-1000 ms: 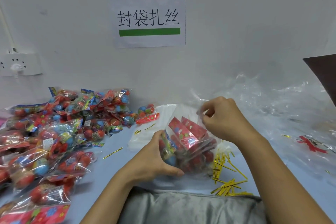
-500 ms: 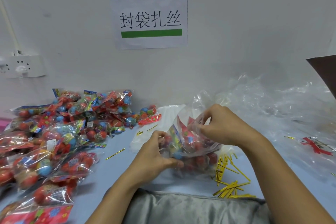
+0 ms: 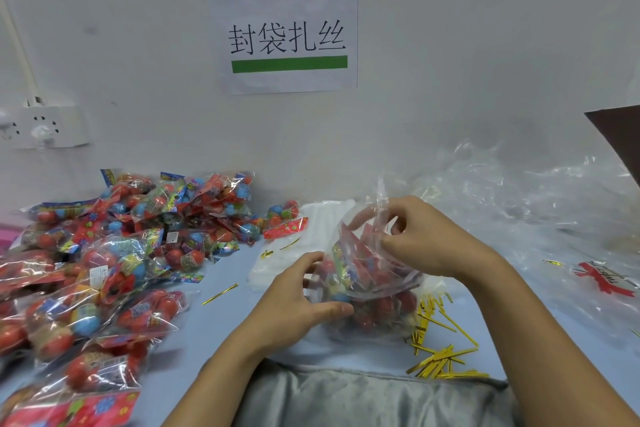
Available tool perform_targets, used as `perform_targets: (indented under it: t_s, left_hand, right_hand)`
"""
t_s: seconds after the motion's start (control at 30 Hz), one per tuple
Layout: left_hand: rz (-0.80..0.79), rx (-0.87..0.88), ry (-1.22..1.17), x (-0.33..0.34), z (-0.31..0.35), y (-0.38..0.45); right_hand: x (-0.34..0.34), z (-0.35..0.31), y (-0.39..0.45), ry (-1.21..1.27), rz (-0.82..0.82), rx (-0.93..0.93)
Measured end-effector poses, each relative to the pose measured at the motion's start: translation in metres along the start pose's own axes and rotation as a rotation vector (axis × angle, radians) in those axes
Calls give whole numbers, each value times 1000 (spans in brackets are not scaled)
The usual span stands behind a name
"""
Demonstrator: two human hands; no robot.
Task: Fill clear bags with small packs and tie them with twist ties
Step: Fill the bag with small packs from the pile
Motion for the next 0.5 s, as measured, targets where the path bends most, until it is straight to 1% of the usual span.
perform_targets:
  t_s: [0.1, 0.23, 0.4, 0.5]
  left_hand:
    - [26, 7, 9, -2, 1, 0]
    - [41, 10, 8, -3, 0, 1]
    - [48, 6, 22, -3, -2, 2]
    - [44, 10, 17, -2, -1, 2]
  right_hand:
    - [8, 8, -1, -70, -72, 56]
    - [10, 13, 0, -151, -74, 79]
    - [11, 7, -2, -123, -74, 35]
    - [13, 11, 0, -112, -98, 46]
Point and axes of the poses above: each hand's wrist, its own y-axis towards the middle knuckle, its own x-axis out of the palm, z = x × y, the point moved 10 cm from there along y, towards the middle knuckle, and after that the axes turned 3 degrees about -x, right-handed, at the moved point
